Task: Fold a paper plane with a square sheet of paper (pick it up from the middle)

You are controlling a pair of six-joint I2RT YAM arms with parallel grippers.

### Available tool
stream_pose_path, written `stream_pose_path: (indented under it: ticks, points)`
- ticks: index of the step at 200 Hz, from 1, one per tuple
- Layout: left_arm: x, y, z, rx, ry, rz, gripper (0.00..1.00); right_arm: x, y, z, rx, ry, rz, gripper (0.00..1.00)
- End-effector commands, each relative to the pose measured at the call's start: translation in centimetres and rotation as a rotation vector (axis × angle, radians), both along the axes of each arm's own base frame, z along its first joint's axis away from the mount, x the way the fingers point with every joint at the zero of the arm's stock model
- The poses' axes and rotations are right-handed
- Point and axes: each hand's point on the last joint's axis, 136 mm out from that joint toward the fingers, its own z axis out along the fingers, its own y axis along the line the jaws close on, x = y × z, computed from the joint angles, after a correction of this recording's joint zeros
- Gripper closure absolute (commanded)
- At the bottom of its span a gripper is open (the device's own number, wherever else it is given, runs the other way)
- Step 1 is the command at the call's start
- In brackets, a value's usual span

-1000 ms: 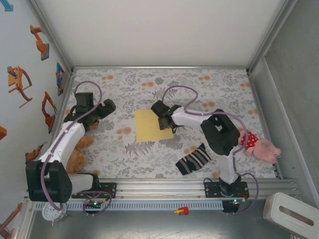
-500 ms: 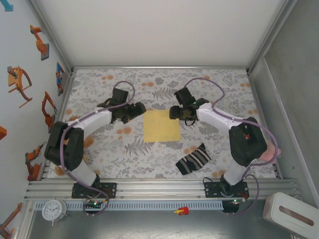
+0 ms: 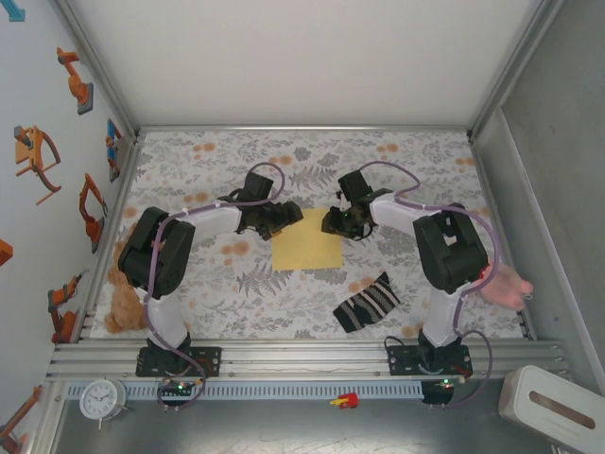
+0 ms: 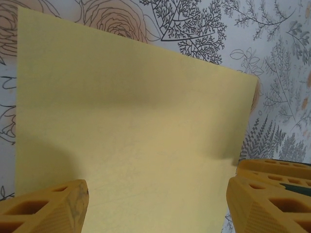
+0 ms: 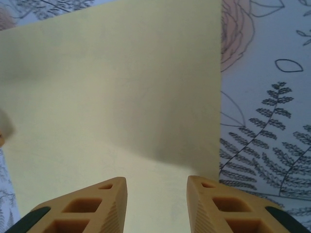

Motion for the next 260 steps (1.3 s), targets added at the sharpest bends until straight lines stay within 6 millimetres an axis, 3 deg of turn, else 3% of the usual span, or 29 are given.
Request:
stream_pose_path:
  ticks: [1,60,100,161,200,260]
  points:
    - [0.1,-0.4,-0.1,-0.013,0.019,0.009,0.25,0.0,-0.4,-0.8,0.000,0.031,-0.025,0.64]
    - [-0.9,0.2,-2.5,0.005,0.080,0.034,0.25,-0.5,-0.7,-2.6,-0.029,0.077,-0.026,0.64]
    - [-1.3,0.2,-3.0,-0.012,0.087,0.041,0.21,-0.8,-0.3,-3.2,-0.008,0.102,-0.018,0.64]
    - [-1.2,0.3,-1.9,-0.022,0.036,0.029,0.16,-0.4,0.7,-2.8,0.049,0.102,-0.014,0.65]
    - [-1.2,-0.7,-0.9,-0.078,0.005,-0.012,0.09,-0.4,1.8,-2.7,0.120,0.117,-0.014,0.68]
    - [-1.5,-1.4,-0.6,-0.058,-0.015,-0.060,0.10,-0.5,3.8,-2.4,0.213,0.138,-0.011,0.70]
